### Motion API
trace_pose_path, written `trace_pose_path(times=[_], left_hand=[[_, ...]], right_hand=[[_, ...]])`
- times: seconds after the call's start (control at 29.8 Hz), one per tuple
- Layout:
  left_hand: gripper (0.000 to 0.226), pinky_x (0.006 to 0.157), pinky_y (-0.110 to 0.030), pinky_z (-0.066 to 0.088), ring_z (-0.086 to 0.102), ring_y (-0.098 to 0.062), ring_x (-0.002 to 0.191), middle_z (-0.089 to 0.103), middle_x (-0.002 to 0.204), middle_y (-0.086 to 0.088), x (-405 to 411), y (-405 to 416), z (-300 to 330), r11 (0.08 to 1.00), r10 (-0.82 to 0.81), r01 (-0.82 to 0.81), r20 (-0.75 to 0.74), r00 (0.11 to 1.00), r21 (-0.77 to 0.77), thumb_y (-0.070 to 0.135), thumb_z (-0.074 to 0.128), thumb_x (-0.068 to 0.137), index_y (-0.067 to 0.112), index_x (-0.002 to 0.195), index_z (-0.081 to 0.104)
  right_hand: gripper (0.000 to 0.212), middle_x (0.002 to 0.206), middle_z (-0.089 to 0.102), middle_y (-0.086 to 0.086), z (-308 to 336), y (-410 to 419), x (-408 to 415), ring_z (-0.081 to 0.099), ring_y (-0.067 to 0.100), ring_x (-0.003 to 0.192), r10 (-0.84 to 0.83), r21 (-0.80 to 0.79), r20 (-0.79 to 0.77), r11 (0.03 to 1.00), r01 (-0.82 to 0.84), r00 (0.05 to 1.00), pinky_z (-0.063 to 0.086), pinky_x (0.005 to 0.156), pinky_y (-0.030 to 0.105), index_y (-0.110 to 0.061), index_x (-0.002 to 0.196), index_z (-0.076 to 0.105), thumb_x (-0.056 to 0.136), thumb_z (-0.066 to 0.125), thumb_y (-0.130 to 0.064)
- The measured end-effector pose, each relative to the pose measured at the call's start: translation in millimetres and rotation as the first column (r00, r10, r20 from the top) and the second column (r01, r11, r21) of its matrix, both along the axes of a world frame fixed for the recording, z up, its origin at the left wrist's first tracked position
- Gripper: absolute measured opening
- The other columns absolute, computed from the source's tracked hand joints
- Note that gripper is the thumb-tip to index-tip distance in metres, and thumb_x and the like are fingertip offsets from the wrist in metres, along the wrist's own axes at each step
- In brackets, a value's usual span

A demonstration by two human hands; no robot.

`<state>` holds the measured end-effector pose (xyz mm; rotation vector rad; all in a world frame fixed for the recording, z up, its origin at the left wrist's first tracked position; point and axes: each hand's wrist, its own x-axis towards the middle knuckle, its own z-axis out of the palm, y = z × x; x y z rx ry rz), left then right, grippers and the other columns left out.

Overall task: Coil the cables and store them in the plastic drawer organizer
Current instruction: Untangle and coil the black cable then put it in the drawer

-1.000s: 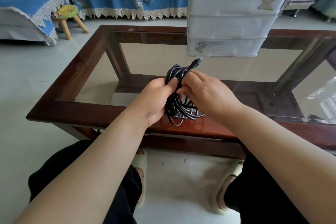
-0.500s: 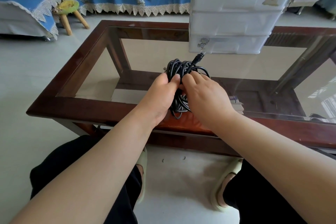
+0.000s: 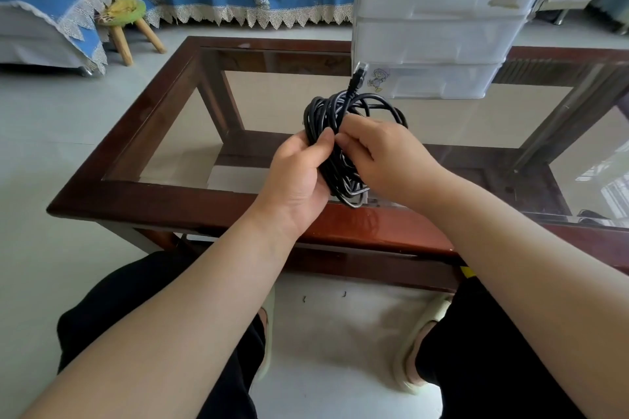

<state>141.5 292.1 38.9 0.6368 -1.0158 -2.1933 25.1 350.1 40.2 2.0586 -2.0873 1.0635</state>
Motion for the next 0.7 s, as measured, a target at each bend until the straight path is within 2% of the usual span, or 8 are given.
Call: trace_pose_path(times=[0.13,0.23,0.34,0.4,0.5,0.6,0.7], left_hand=[[0.024,0.080,-0.029,0.055,0.068,-0.021,0.097,0.067,0.105,-0.015,-1.2,1.3,0.6,0.999,0.022,-0.023,-0.057,0.998,-0.023,0.004,0.040,0.100,0.001,0.114,0.059],[0.028,0.089,-0.033,0.054,0.064,-0.024,0.107,0.063,0.115,-0.018,-5.1,3.7,-0.5,0.993,0.076,-0.082,-0.065,0.995,-0.086,0.002,0.041,0.099,-0.001,0.125,0.053],[0.031,0.099,-0.037,0.048,0.060,-0.027,0.116,0.060,0.121,-0.020,-9.3,5.3,-1.8,0.958,0.171,-0.177,-0.046,0.984,-0.225,0.003,0.047,0.095,0.001,0.126,0.051],[0.032,0.101,-0.038,0.046,0.059,-0.024,0.116,0.062,0.119,-0.016,-11.4,6.1,-1.5,0.916,0.231,-0.227,-0.028,0.973,-0.331,0.009,0.051,0.089,0.009,0.120,0.054],[0.031,0.098,-0.035,0.047,0.060,-0.019,0.113,0.062,0.114,-0.008,-13.1,6.3,-1.1,0.871,0.285,-0.267,-0.019,0.958,-0.412,0.013,0.052,0.086,0.015,0.117,0.052],[0.036,0.093,-0.030,0.048,0.060,-0.017,0.112,0.061,0.114,-0.005,-14.5,5.2,-1.7,0.850,0.302,-0.284,-0.031,0.953,-0.445,0.012,0.052,0.088,0.010,0.124,0.047],[0.041,0.093,-0.029,0.047,0.059,-0.016,0.114,0.060,0.118,-0.007,-14.9,5.3,-2.1,0.834,0.304,-0.279,-0.026,0.952,-0.476,0.012,0.052,0.089,0.007,0.128,0.043]], right_hand=[[0.033,0.057,0.038,-0.009,4.2,0.5,1.3,0.036,0.006,0.051,-0.036,0.096,0.238,0.995,0.013,0.970,0.029,0.050,0.020,-0.022,0.067,0.035,0.098,0.046,-0.017],[0.034,0.058,0.040,-0.009,8.8,-0.6,5.0,0.036,0.003,0.051,-0.071,0.137,0.378,0.990,0.020,0.923,0.031,0.050,0.016,-0.024,0.066,0.036,0.099,0.045,-0.018],[0.032,0.061,0.040,-0.005,11.9,-1.5,8.5,0.032,0.004,0.051,-0.092,0.140,0.510,0.990,0.022,0.855,0.030,0.051,0.015,-0.017,0.067,0.039,0.099,0.043,-0.018],[0.032,0.060,0.037,-0.005,13.3,-1.8,11.1,0.030,0.004,0.051,-0.112,0.129,0.557,0.991,0.048,0.823,0.029,0.050,0.017,-0.015,0.068,0.039,0.099,0.043,-0.019],[0.037,0.053,0.033,-0.011,14.1,-2.9,17.7,0.031,0.004,0.047,-0.147,0.084,0.573,0.989,0.121,0.807,0.026,0.047,0.016,-0.020,0.063,0.035,0.099,0.044,-0.019],[0.037,0.052,0.032,-0.011,15.9,-4.5,22.2,0.031,0.004,0.045,-0.179,0.074,0.589,0.983,0.168,0.788,0.026,0.045,0.017,-0.020,0.063,0.033,0.099,0.042,-0.019],[0.037,0.051,0.031,-0.011,20.8,-5.9,21.4,0.029,0.002,0.041,-0.205,0.116,0.656,0.978,0.171,0.726,0.026,0.043,0.015,-0.018,0.063,0.032,0.099,0.041,-0.018]])
